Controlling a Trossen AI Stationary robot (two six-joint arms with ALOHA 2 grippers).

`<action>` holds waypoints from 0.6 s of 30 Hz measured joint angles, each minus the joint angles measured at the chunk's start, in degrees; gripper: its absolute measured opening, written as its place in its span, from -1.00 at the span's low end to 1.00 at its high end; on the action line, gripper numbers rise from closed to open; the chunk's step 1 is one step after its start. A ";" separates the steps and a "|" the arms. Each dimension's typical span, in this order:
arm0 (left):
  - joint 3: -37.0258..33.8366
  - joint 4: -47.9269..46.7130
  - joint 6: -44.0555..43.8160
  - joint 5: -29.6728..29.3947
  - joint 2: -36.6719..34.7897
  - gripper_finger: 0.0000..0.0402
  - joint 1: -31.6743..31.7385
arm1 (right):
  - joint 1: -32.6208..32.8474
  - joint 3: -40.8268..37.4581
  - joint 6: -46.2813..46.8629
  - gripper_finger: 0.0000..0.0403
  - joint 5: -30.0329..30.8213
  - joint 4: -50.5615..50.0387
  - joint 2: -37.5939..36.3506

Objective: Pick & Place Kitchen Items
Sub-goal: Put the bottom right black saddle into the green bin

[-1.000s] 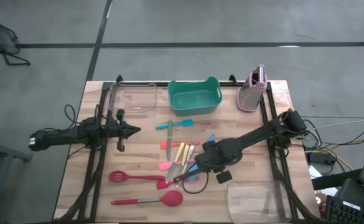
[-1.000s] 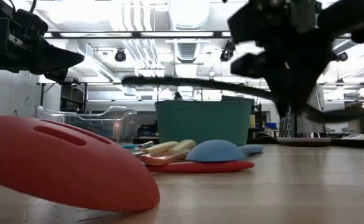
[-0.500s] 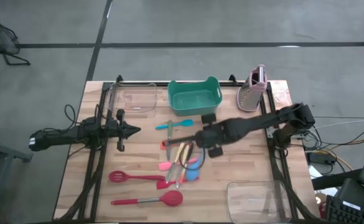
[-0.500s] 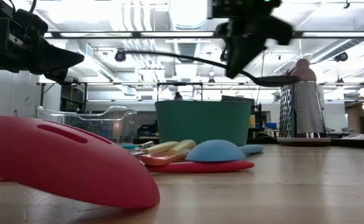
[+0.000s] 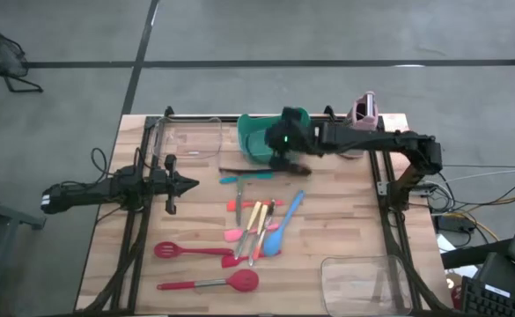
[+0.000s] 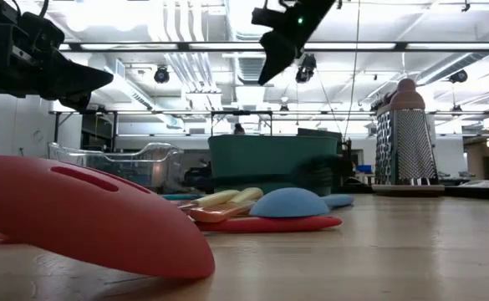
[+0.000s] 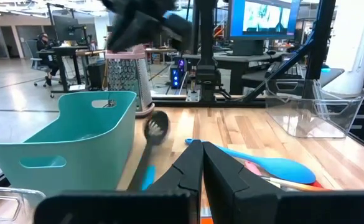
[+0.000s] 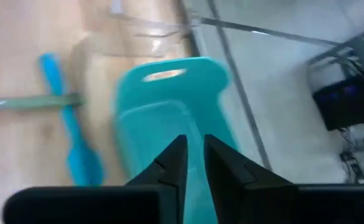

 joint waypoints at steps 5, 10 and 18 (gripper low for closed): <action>0.00 0.00 0.00 0.00 0.00 -0.91 0.01 | -3.10 0.11 4.67 -0.94 -15.27 -2.94 -0.48; 0.00 0.00 0.01 0.01 0.00 -0.91 -0.01 | -1.70 0.09 7.51 -0.86 -23.15 -2.95 1.42; 0.00 0.02 0.00 0.02 0.00 -0.91 -0.01 | 2.89 -0.35 9.35 -0.48 -22.87 -3.79 9.01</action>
